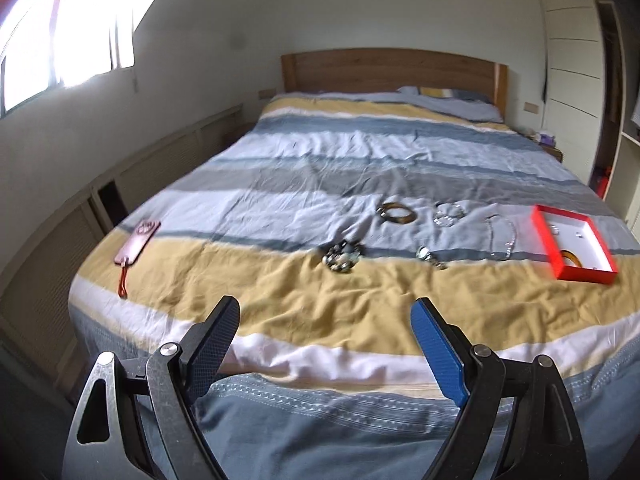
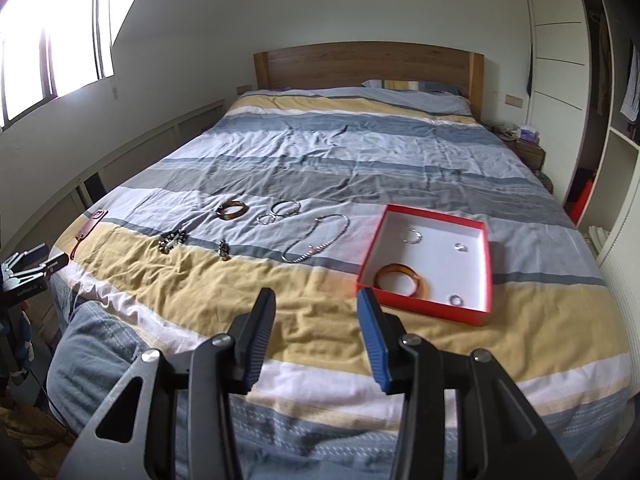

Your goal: Organize jewelry

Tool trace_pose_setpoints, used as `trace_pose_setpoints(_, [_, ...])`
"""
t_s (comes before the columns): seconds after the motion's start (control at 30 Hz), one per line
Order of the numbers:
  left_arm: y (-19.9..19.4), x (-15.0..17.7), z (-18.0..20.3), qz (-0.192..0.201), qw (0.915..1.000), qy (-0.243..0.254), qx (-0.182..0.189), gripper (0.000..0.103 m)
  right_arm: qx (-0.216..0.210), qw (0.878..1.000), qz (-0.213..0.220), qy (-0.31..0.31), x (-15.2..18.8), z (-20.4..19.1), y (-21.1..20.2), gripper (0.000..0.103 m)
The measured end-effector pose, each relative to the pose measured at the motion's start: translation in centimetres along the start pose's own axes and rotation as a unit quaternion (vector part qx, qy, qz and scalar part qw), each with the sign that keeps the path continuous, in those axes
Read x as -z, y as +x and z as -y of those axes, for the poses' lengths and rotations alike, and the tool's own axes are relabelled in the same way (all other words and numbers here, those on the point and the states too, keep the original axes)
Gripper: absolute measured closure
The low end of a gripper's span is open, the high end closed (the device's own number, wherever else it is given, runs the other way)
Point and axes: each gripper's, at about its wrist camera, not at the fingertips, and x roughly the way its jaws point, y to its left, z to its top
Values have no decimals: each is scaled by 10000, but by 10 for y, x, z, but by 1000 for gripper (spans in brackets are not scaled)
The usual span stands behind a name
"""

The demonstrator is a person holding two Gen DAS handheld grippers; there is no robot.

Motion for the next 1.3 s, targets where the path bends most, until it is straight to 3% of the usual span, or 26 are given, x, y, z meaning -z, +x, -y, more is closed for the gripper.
trace_pose_setpoints(0.4, [75,6,-18,-619,9977,-260,-124,16,-548,9970,-478,-282,-18,-35,94,62])
trace_pose_setpoints(0.8, [144,2,-19,-996,9943,-321,-184,14,-911,9895,-1058,-379,-17,-56,187,62])
trace_pose_setpoints(1.3, [212,-26,30,-1133,9929,-60,365,15,-806,9871,-1381,2,-15,-28,252,62])
